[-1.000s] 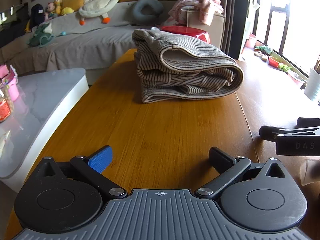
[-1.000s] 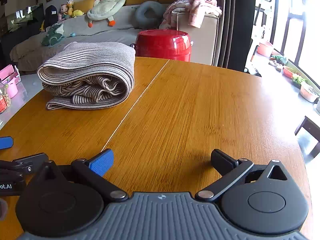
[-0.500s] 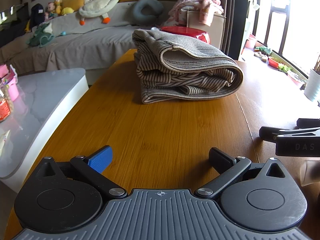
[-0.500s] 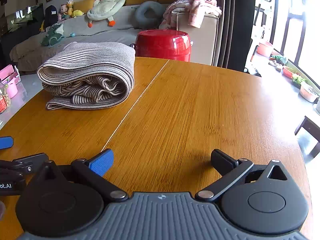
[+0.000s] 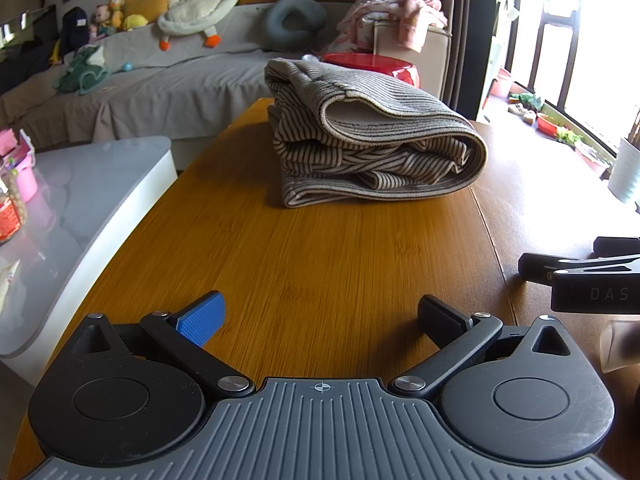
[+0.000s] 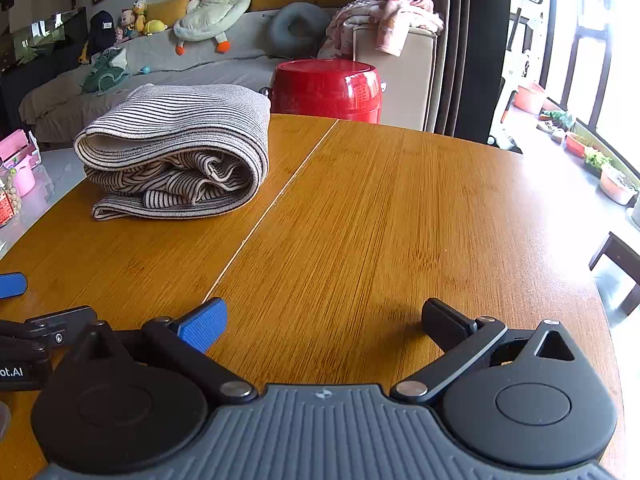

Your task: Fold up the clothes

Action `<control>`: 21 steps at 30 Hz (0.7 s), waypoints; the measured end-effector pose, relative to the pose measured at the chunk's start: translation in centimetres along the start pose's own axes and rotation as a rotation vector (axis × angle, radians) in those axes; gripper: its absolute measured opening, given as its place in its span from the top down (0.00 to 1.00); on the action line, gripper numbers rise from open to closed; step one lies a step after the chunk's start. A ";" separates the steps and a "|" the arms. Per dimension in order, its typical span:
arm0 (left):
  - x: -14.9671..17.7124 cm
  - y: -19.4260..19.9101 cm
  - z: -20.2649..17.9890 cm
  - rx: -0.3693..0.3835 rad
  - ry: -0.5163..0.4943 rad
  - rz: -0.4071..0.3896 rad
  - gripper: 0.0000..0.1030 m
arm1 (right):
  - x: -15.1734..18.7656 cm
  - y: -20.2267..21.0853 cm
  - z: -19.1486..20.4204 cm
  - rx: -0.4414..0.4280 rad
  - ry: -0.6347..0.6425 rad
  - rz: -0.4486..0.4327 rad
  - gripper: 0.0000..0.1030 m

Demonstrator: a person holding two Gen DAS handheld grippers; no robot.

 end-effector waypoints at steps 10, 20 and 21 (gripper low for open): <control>0.0 0.0 0.0 -0.001 -0.001 0.000 0.00 | 0.0 0.0 0.0 0.000 0.000 0.000 0.00; -0.1 -0.1 -0.1 -0.008 -0.004 0.001 0.00 | 0.1 0.2 0.2 0.002 -0.002 -0.002 0.00; -0.1 -0.1 -0.1 -0.008 -0.004 0.001 0.00 | 0.1 0.2 0.3 0.002 -0.002 -0.002 0.00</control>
Point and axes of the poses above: each gripper's, at about its wrist camera, not at the fingertips, and y roughly against the way its jaws point, z to its left, x to its underside, the point moved 8 cm from there along -y, roughly the way its jaws point, and after that the axes turned 6 degrees about -x, right-handed, at the moved point
